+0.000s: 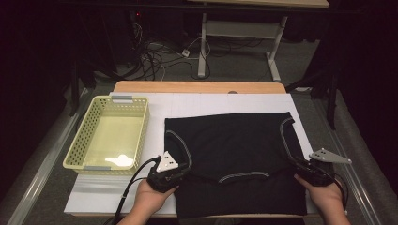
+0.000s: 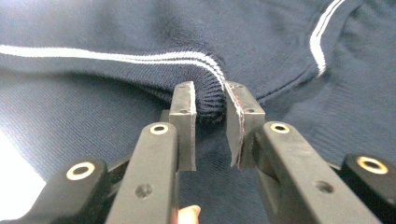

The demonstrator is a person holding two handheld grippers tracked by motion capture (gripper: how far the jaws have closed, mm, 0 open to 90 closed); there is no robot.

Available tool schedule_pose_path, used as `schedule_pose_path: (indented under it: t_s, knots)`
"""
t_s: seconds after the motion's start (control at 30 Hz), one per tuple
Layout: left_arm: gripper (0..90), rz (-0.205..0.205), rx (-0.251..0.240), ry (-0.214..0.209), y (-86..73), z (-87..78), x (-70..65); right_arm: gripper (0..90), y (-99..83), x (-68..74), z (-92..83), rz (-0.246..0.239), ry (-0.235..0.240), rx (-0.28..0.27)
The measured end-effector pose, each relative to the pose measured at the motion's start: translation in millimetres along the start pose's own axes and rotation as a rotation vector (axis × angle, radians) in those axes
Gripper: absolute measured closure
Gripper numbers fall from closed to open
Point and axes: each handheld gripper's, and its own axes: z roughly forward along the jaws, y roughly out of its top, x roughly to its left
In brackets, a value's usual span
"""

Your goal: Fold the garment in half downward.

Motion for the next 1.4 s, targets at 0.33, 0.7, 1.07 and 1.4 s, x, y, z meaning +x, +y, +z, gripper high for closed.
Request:
schedule_pose_path:
  t_s: [0.33,0.7,1.07,1.4]
  knots:
    - [73.2,0.006,-0.022,-0.065,-5.2,-26.4,-13.3,80.1,-6.5,9.1,-34.8,0.01,0.009,-0.037]
    - [74.6,-0.01,-0.02,-0.114,-34.4,-36.5,-19.3,79.8,-50.7,23.0,-51.3,0.064,0.02,-0.063]
    - [51.5,0.011,-0.003,-0.057,-33.4,-30.3,-26.4,55.3,-56.4,22.8,-58.2,0.034,-0.001,-0.073]
    - [39.9,0.096,0.021,-0.198,0.1,7.1,-80.6,56.0,-48.0,69.7,-58.6,-0.114,0.084,-0.082]
